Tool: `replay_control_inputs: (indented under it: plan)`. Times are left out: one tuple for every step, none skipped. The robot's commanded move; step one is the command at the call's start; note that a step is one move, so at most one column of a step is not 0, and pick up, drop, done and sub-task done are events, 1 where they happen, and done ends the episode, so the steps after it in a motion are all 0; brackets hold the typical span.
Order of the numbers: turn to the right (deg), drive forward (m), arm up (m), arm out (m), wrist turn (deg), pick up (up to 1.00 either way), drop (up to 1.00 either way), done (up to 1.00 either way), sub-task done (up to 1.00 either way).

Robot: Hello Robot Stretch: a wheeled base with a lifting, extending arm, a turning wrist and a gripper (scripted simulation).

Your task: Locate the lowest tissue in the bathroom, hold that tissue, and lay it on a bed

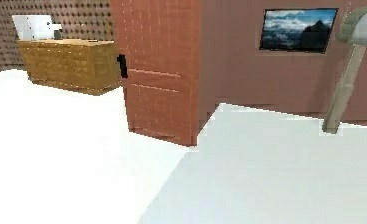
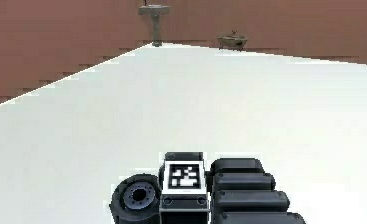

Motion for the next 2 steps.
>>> replay_control_inputs:
  plan:
    - [3.0,0.00,0.00,0.00,0.0,0.00,0.00,0.00,0.00]
    - [0.0,0.45,0.00,0.00,0.0,0.00,0.00,0.00,0.00]
